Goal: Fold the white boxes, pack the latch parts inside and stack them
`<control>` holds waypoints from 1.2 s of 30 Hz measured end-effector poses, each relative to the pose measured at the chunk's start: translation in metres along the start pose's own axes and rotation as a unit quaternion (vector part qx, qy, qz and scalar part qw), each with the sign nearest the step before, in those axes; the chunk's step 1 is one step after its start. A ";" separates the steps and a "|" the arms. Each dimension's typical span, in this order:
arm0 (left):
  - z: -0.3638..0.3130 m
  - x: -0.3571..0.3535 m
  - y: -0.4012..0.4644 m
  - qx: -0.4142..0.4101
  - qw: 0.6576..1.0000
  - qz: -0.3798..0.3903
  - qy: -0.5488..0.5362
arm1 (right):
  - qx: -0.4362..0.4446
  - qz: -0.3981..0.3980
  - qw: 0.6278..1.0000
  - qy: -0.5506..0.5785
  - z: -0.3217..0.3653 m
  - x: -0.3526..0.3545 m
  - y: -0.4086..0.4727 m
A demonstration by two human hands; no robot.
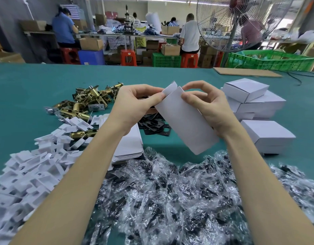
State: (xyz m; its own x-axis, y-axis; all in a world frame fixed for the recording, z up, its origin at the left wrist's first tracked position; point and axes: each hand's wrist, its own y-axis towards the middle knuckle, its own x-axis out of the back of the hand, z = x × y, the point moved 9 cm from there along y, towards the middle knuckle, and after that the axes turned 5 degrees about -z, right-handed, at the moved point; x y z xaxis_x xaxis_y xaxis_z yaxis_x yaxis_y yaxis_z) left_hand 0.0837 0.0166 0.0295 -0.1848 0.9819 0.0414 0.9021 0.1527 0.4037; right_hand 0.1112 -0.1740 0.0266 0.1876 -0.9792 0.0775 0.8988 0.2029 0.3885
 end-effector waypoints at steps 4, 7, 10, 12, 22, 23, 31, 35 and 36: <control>-0.001 -0.003 0.000 -0.006 1.000 0.027 0.007 | -0.018 0.003 1.000 -0.001 -0.004 0.003 0.000; 0.002 -0.006 0.000 0.004 0.999 0.040 -0.008 | -0.028 -0.002 1.000 0.008 -0.007 0.005 0.001; 0.005 -0.012 -0.001 0.002 0.998 0.061 -0.021 | -0.029 -0.018 0.999 0.024 -0.009 0.007 0.002; 0.006 -0.019 -0.004 -0.009 0.997 0.076 -0.016 | -0.033 -0.027 0.998 0.049 -0.010 0.009 0.004; 0.016 -0.028 -0.008 0.005 0.996 0.077 -0.034 | -0.057 0.023 0.996 0.063 -0.019 0.000 0.006; 0.016 -0.027 -0.008 0.002 0.997 0.073 -0.031 | -0.058 0.025 0.996 0.065 -0.018 0.000 0.007; 0.012 -0.019 -0.005 -0.005 0.998 0.052 -0.042 | -0.037 0.057 0.997 0.043 -0.010 0.004 0.005; 0.016 -0.020 -0.006 0.018 0.997 0.050 -0.060 | -0.041 0.059 0.997 0.019 -0.011 0.006 0.005; 0.019 -0.020 -0.006 0.028 0.997 0.047 -0.063 | -0.041 0.053 0.998 0.014 -0.012 0.008 0.006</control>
State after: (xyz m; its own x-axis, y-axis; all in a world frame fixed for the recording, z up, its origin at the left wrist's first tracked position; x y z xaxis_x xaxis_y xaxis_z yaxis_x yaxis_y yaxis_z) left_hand 0.0898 -0.0016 0.0091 -0.0521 0.9978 -0.0401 0.9339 0.0629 0.3519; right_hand 0.1227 -0.1806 0.0184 0.2942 -0.9517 0.0880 0.9020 0.3069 0.3035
